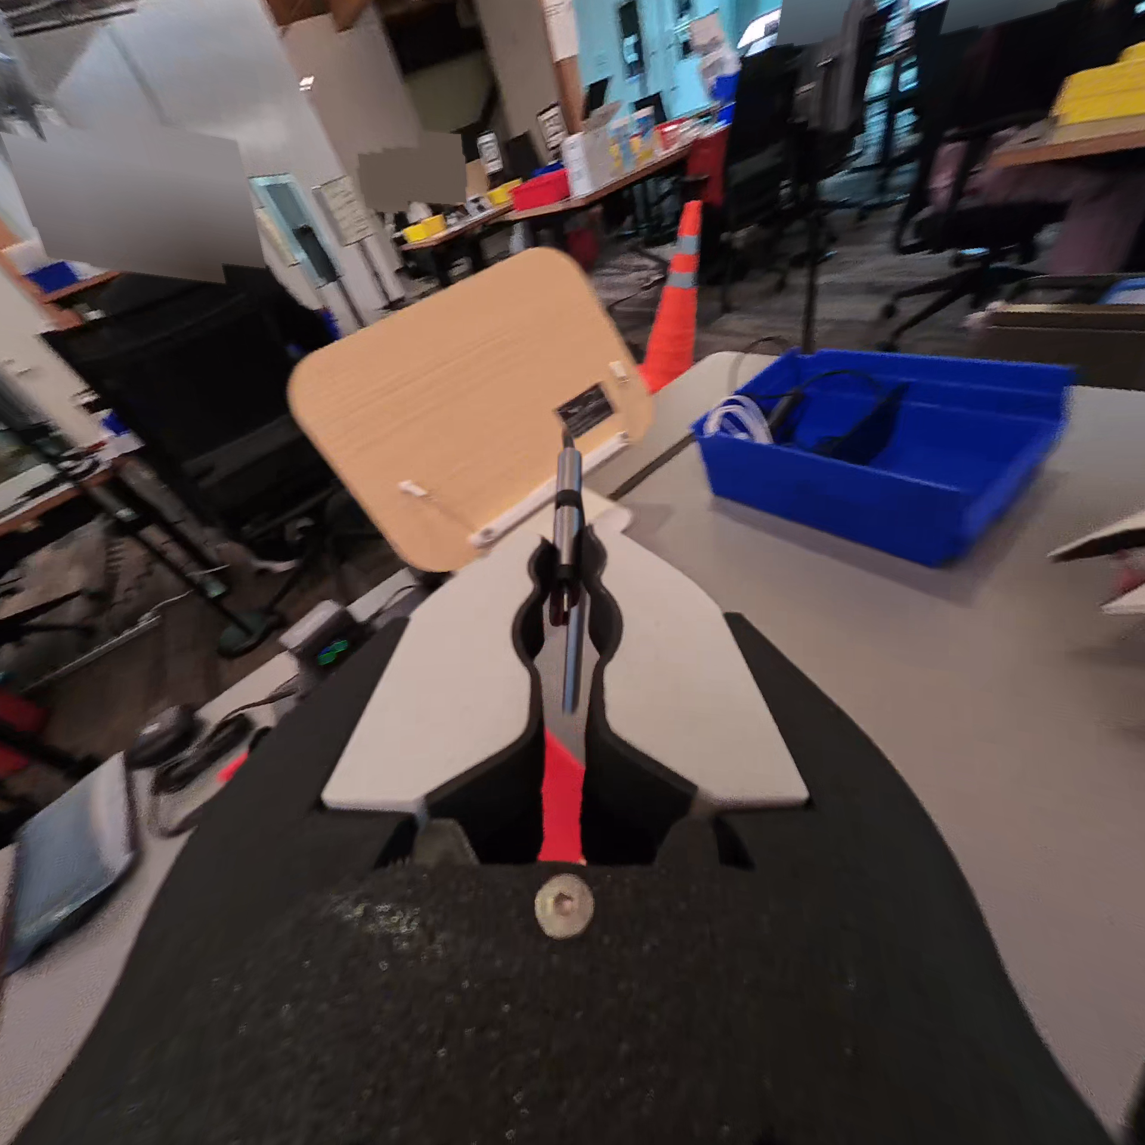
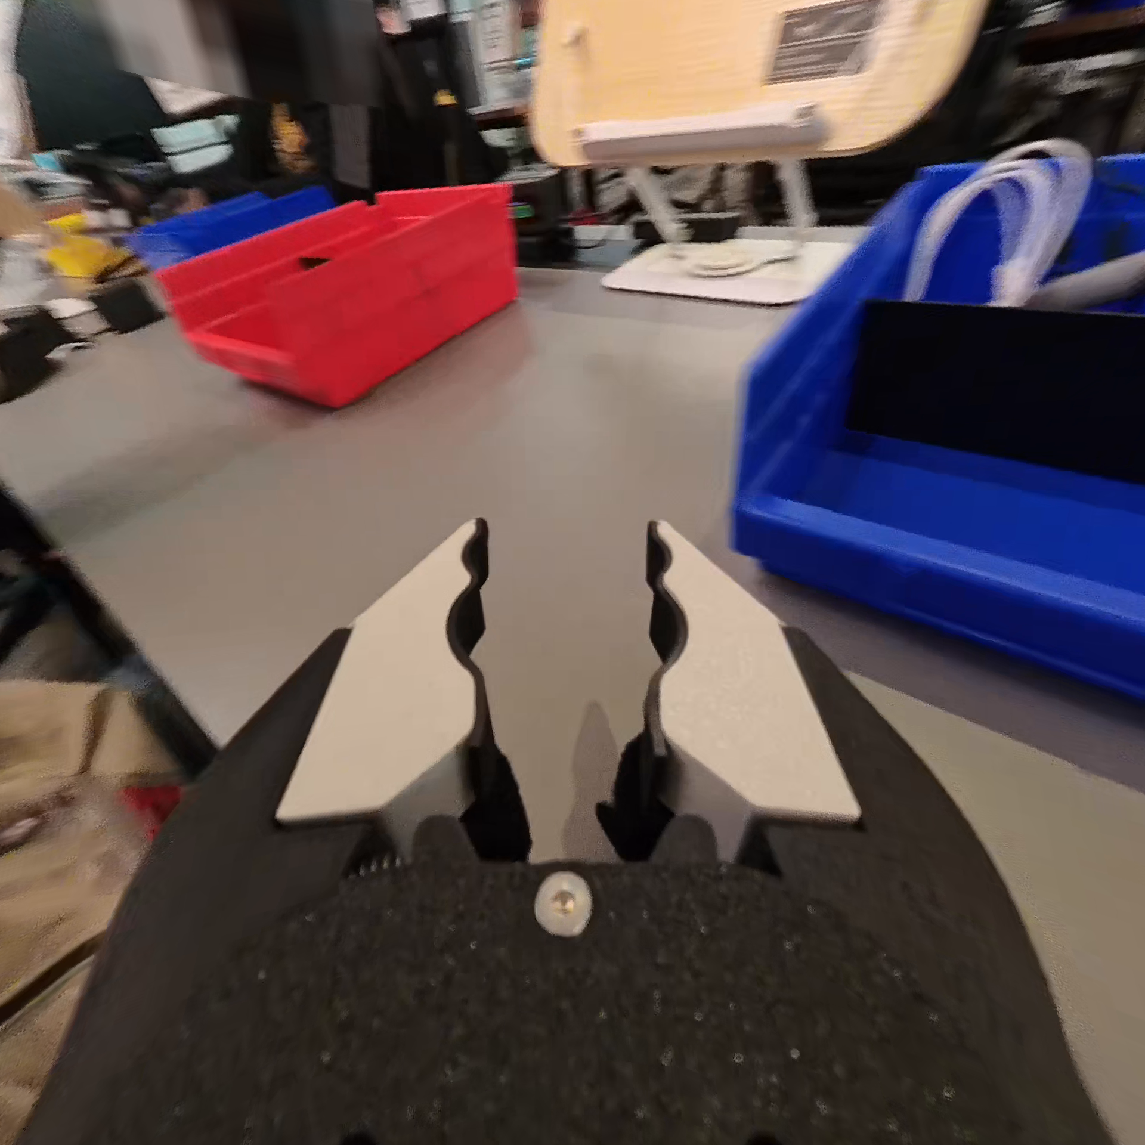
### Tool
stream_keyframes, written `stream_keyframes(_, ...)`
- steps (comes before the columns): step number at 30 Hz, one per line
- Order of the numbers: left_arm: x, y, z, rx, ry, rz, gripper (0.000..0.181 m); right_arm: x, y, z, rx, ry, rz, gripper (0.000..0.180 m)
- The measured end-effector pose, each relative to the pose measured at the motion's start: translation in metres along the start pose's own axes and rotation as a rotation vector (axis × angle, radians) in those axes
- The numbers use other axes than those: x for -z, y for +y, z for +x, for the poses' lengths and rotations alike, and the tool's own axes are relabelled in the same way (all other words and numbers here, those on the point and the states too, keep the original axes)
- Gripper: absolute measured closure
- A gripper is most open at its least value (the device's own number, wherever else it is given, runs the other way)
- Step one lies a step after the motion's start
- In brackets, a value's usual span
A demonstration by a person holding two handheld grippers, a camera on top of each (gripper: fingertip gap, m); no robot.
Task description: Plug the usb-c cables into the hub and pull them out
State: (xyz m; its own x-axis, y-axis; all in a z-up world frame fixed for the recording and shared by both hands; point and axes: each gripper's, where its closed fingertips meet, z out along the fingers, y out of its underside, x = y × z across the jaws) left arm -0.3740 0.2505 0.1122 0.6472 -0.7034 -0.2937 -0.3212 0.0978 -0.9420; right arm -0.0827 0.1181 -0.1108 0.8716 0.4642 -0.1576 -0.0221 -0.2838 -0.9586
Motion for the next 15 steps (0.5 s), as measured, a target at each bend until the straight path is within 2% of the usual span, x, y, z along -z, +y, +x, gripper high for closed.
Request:
stream_keyframes(3,0.005,-0.007,0.044,0.054,0.144,0.046,0.172,-0.018,0.003,-0.052,-0.019,-0.190,-0.032,0.123)
stream_keyframes(5,0.010,-0.013,0.071,0.107,0.262,0.095,0.172,-0.030,-0.003,-0.078,-0.033,-0.255,0.002,0.118)
stream_keyframes(9,0.027,-0.030,0.120,0.261,0.538,0.240,0.173,-0.050,-0.034,-0.098,-0.033,-0.286,0.168,0.110)
stream_keyframes(10,0.034,-0.035,0.130,0.300,0.610,0.288,0.173,-0.051,-0.050,-0.096,-0.043,-0.276,0.268,0.108)
stream_keyframes(12,0.041,-0.038,0.143,0.369,0.709,0.344,0.173,-0.044,-0.078,-0.097,-0.034,-0.285,0.452,0.110)
stream_keyframes(14,0.043,-0.034,0.150,0.423,0.767,0.357,0.172,-0.049,-0.083,-0.109,-0.029,-0.359,0.450,0.115)
stream_keyframes(15,0.042,-0.029,0.153,0.439,0.785,0.350,0.172,-0.051,-0.081,-0.119,-0.036,-0.419,0.437,0.124)
